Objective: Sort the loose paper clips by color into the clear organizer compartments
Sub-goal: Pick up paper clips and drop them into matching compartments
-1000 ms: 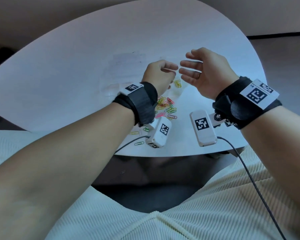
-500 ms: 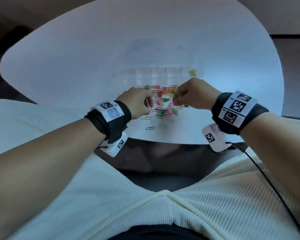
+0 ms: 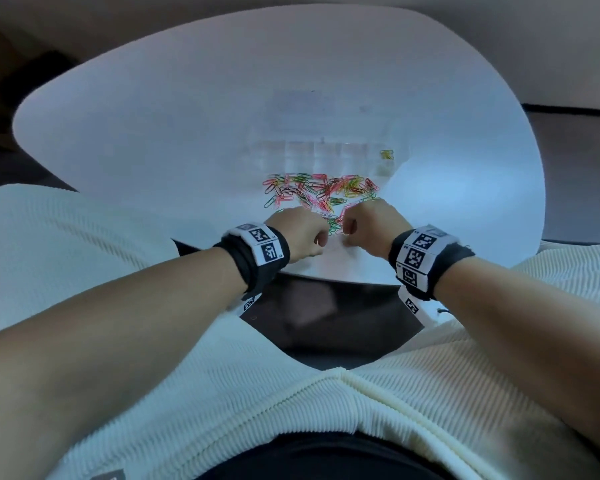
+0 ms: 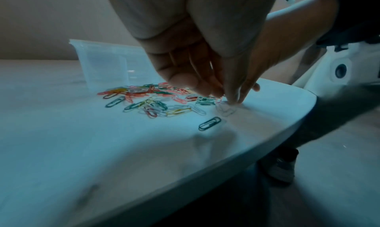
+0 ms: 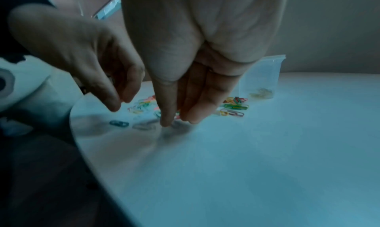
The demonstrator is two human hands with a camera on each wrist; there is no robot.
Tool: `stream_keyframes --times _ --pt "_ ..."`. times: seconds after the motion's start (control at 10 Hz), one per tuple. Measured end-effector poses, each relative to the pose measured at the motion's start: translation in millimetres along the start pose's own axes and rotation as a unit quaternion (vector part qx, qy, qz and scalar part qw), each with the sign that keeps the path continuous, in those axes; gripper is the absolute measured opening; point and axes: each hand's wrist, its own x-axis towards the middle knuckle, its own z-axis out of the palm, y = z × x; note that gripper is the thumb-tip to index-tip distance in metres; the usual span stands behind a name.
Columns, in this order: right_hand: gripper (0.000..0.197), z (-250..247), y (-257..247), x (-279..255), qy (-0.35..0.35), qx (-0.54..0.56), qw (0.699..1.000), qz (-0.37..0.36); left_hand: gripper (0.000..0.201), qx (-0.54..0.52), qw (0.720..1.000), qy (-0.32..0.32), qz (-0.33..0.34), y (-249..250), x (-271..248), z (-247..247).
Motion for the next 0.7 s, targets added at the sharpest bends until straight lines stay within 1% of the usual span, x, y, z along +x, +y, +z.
stream_keyframes --times 0.1,0.2,0.3,0.4,0.5,0.6,0.7 --pt "0.007 3.1 1.3 -1.9 -0.004 -0.022 1.000 0.016 0.024 0.039 0.996 -0.025 0.079 7.8 4.0 4.1" --pt "0.012 5.4 0.9 -1.7 -0.006 -0.037 0.999 0.015 0.031 0.084 0.990 -0.059 0.095 19.2 11.6 14.7" --pt "0.019 9.1 2.3 -1.6 -0.020 -0.027 0.999 0.025 0.023 0.070 0.995 -0.057 0.047 20.2 16.5 25.7" --pt "0.016 3.7 4.8 -0.5 -0.030 0.032 0.999 0.031 0.024 0.058 0.996 -0.054 0.040 17.3 21.0 29.5" --pt "0.016 -9.6 8.0 1.6 -0.041 0.160 0.983 0.081 0.019 0.022 0.998 -0.066 0.009 17.2 22.4 29.9" --pt "0.021 -18.6 14.9 2.6 -0.041 0.322 0.936 0.133 0.020 0.005 0.998 -0.055 0.019 15.9 23.7 30.6" --pt "0.020 -17.9 21.4 4.1 -0.026 0.424 0.892 0.154 0.031 0.037 0.996 -0.053 0.060 11.0 25.8 30.5"
